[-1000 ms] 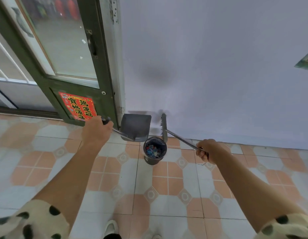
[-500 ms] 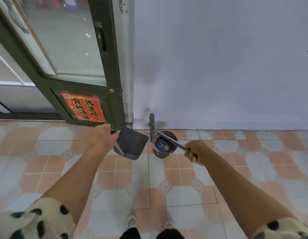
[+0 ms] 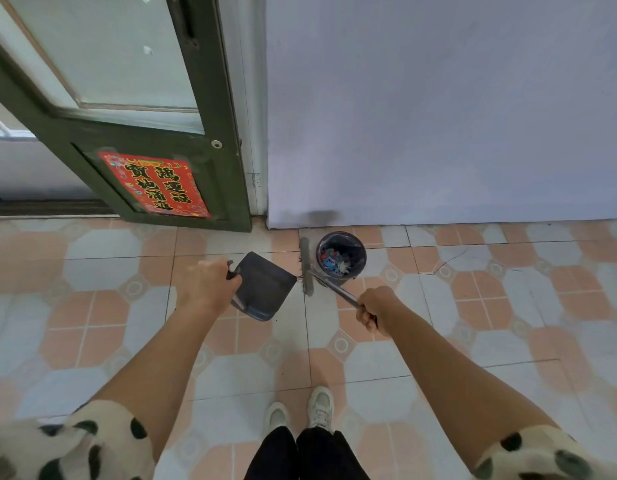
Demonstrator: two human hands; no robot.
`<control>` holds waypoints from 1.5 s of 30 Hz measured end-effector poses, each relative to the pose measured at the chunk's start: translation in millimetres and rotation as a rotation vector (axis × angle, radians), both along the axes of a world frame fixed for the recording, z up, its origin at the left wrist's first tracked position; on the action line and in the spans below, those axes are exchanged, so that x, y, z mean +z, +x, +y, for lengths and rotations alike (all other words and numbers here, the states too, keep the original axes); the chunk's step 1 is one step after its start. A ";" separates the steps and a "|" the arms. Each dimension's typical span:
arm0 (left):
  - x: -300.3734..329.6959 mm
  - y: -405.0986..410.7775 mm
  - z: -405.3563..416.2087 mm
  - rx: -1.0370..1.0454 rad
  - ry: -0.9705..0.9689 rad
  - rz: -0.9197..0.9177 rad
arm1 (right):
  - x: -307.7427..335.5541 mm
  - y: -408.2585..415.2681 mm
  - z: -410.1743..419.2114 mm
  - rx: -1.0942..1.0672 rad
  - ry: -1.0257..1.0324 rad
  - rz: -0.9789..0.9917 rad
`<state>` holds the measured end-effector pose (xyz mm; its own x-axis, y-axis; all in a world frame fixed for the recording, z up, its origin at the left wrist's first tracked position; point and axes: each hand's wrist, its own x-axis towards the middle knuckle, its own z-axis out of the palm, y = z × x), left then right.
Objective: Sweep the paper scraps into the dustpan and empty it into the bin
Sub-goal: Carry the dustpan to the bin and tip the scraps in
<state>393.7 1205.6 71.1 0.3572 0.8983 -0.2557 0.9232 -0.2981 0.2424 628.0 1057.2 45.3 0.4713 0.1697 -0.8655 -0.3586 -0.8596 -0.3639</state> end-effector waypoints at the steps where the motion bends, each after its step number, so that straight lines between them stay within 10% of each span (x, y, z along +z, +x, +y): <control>1: -4.9 1.0 1.3 -0.004 -0.001 0.007 | -5.0 0.4 1.0 -0.027 -0.001 0.006; 45: -121.5 124.7 30.4 -0.145 -0.048 0.091 | -108.5 108.0 35.0 0.546 -0.088 -0.362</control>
